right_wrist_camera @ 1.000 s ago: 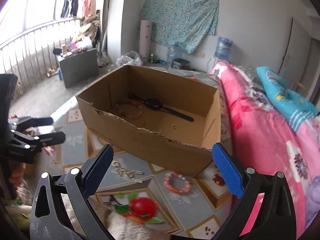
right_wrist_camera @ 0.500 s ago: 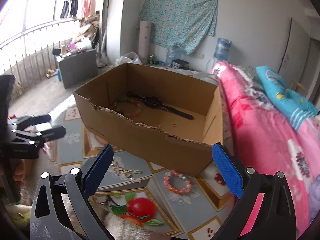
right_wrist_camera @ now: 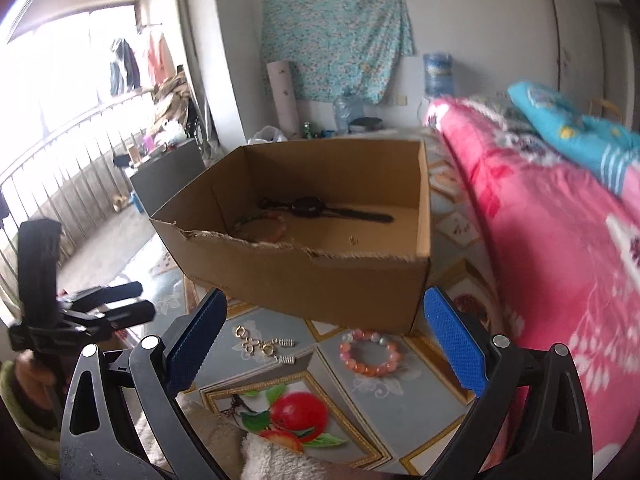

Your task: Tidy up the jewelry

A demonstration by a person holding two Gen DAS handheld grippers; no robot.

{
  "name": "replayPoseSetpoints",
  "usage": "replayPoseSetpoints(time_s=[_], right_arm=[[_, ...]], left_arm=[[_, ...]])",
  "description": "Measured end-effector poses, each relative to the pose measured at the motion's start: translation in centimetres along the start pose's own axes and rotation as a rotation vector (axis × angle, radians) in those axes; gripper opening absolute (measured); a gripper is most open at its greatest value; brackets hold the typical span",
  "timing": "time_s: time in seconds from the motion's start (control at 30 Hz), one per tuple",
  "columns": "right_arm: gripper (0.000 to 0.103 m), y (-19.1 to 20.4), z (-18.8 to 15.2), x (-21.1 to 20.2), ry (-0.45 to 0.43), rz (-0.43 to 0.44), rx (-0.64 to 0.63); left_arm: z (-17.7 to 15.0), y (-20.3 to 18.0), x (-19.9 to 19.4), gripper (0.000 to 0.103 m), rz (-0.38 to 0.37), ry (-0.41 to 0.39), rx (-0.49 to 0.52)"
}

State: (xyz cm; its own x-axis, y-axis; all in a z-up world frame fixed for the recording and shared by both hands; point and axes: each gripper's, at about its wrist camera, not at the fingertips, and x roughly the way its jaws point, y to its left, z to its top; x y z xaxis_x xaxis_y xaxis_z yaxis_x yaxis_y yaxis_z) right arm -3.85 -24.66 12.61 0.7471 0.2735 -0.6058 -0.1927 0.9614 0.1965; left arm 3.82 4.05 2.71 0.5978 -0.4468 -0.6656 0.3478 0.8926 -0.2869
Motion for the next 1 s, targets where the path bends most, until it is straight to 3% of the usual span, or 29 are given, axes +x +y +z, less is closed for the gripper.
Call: replayPoseSetpoints(time_s=[0.1,0.3,0.43,0.57,0.87,1.0], right_arm=[[0.094,-0.3,-0.7,0.4,0.026,0.049,0.017],[0.074,0.9,-2.9,2.2,0.094,0.147,0.016],[0.060,1.9,-4.2,4.2,0.162,0.189,0.002],[0.057,2.4,-4.8,5.5,0.200,0.222,-0.001],[0.056,2.5,-4.7,6.9,0.232,0.256,0.000],[0.056,2.5,-4.3,7.0,0.237,0.259,0.008]], left_arm=[[-0.4,-0.8,0.9,0.097,0.042,0.013,0.063],[-0.8,-2.1,3.0,0.097,0.062,0.020,0.182],[-0.8,-2.7,4.3,0.078,0.049,0.035,0.274],[-0.8,-3.3,5.9,0.054,-0.003,0.076,0.392],[-0.6,-4.1,8.9,0.026,-0.107,0.186,0.599],[-0.7,-4.3,9.6,0.021,-0.130,0.213,0.653]])
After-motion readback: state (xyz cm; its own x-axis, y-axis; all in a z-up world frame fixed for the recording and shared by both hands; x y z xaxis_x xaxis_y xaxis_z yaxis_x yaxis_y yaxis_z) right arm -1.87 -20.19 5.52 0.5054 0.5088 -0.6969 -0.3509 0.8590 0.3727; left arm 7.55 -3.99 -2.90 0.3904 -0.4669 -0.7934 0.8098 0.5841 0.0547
